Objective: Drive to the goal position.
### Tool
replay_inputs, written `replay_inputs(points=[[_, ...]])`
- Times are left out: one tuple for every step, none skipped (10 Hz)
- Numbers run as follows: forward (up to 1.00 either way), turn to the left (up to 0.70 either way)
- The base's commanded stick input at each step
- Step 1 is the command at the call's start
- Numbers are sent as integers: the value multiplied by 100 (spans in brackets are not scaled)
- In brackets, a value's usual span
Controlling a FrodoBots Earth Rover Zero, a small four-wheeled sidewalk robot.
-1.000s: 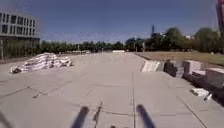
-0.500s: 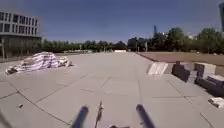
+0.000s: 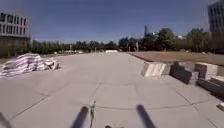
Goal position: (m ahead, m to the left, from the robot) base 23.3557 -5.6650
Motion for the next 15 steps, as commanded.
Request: replay_inputs(points=[[70, 0], [70, 0], [70, 0], [70, 0], [70, 0], [70, 0], [70, 0], [70, 0], [70, 0], [70, -12], [70, -34], [70, -35], [70, -35], [70, -13], [70, 0]])
